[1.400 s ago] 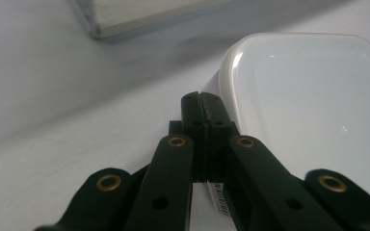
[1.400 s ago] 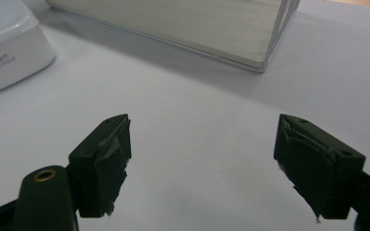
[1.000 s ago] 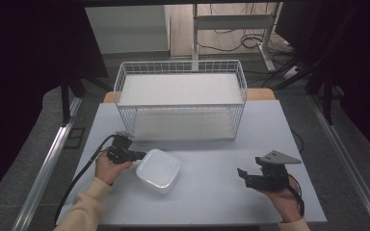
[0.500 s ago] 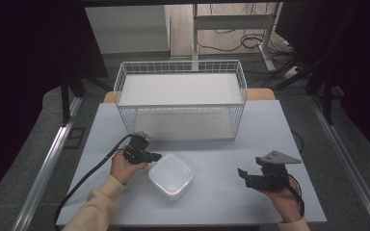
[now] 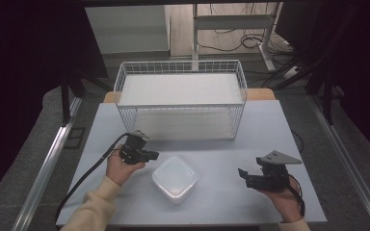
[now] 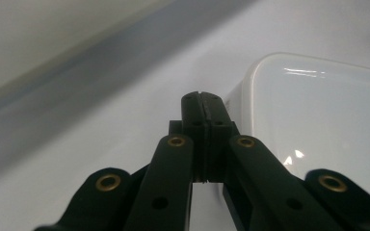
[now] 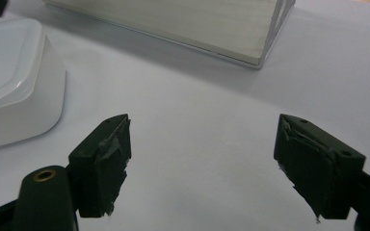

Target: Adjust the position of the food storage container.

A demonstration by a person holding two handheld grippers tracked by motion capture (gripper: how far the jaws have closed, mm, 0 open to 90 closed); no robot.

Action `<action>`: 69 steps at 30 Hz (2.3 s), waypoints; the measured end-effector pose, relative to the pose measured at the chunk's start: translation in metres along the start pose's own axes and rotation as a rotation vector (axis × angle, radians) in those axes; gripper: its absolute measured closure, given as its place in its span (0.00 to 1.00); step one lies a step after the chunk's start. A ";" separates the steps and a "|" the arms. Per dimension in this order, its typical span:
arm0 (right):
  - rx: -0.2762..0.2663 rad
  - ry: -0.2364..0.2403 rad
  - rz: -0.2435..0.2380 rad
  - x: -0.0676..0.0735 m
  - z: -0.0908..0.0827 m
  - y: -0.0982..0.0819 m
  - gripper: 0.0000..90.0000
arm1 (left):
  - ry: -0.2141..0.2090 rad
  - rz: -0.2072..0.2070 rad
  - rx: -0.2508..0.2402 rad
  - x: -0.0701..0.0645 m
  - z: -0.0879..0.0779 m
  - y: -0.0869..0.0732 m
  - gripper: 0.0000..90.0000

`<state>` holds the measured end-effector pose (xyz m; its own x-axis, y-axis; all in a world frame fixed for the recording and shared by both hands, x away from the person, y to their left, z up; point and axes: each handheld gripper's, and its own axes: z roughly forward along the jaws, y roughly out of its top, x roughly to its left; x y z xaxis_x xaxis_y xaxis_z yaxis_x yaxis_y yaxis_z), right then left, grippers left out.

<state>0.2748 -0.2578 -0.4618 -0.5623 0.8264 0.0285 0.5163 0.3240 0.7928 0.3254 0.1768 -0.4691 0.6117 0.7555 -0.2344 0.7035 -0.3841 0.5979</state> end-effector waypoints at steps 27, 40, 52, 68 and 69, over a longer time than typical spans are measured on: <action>-0.010 -0.026 0.007 -0.003 -0.001 -0.001 0.23 | -0.111 -0.017 0.055 -0.034 -0.007 -0.068 1.00; 0.000 -0.025 0.006 -0.002 0.002 -0.002 0.23 | -0.142 -0.077 0.040 -0.025 0.011 -0.056 1.00; 0.002 -0.025 0.008 -0.002 0.002 -0.003 0.23 | -0.118 -0.070 0.018 -0.030 0.032 -0.027 1.00; 0.008 -0.022 0.004 -0.001 0.004 -0.003 0.23 | -0.147 -0.093 -0.002 -0.033 0.048 -0.010 1.00; 0.008 -0.023 0.004 -0.001 0.004 -0.003 0.23 | -0.145 -0.091 -0.002 -0.034 0.048 -0.009 1.00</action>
<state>0.2765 -0.2581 -0.4666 -0.5456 0.8379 0.0178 0.5236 0.3243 0.7878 0.3157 0.1295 -0.5038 0.5915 0.7025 -0.3957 0.7577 -0.3165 0.5707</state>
